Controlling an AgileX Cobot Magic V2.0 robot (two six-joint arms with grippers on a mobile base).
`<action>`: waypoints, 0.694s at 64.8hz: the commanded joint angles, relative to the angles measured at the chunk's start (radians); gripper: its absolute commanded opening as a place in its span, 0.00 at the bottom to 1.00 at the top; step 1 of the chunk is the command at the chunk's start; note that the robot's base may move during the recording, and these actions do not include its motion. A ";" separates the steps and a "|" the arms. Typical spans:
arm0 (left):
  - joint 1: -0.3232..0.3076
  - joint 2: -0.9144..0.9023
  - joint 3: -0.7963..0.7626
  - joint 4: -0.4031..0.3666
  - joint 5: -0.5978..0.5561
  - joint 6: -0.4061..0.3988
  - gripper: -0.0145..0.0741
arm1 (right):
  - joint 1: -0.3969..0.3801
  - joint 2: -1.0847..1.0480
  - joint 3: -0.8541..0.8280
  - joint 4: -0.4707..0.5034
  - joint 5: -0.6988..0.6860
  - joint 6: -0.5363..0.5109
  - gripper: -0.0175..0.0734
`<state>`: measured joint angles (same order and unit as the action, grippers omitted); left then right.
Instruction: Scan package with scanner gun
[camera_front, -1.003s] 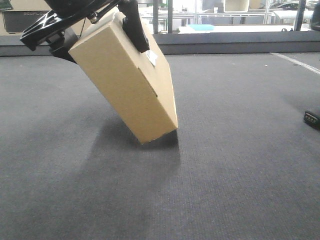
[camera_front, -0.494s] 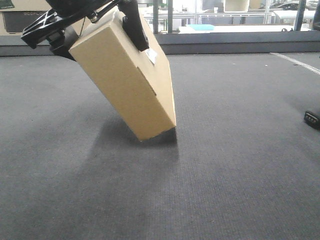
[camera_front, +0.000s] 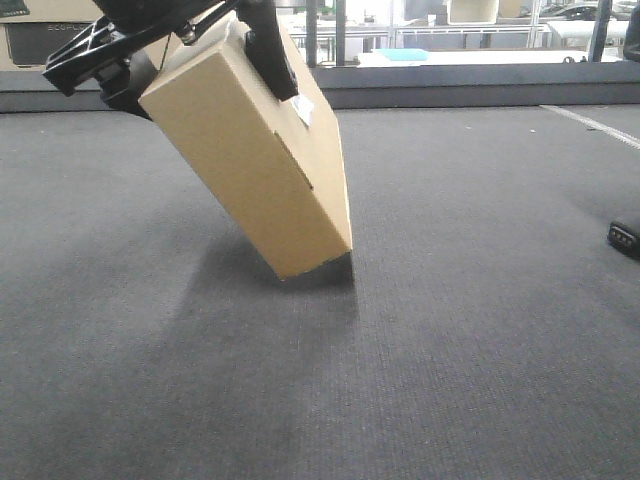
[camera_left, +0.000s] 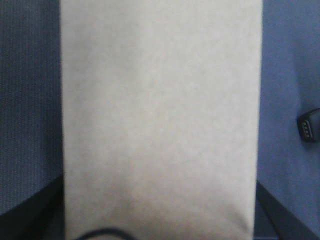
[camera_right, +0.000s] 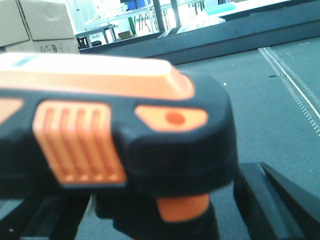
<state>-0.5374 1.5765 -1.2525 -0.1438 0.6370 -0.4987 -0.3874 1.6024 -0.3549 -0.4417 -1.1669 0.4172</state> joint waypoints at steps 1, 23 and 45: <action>-0.007 -0.007 -0.008 -0.002 -0.028 0.002 0.04 | 0.025 -0.001 -0.005 0.013 -0.017 0.001 0.73; -0.007 -0.007 -0.008 -0.002 -0.028 0.002 0.04 | 0.073 -0.001 -0.005 0.141 -0.007 0.001 0.72; -0.007 -0.007 -0.008 -0.002 -0.028 0.002 0.04 | 0.073 -0.001 -0.005 0.143 0.017 -0.017 0.25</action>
<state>-0.5374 1.5765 -1.2525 -0.1438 0.6345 -0.4987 -0.3173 1.6024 -0.3570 -0.3040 -1.1472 0.4085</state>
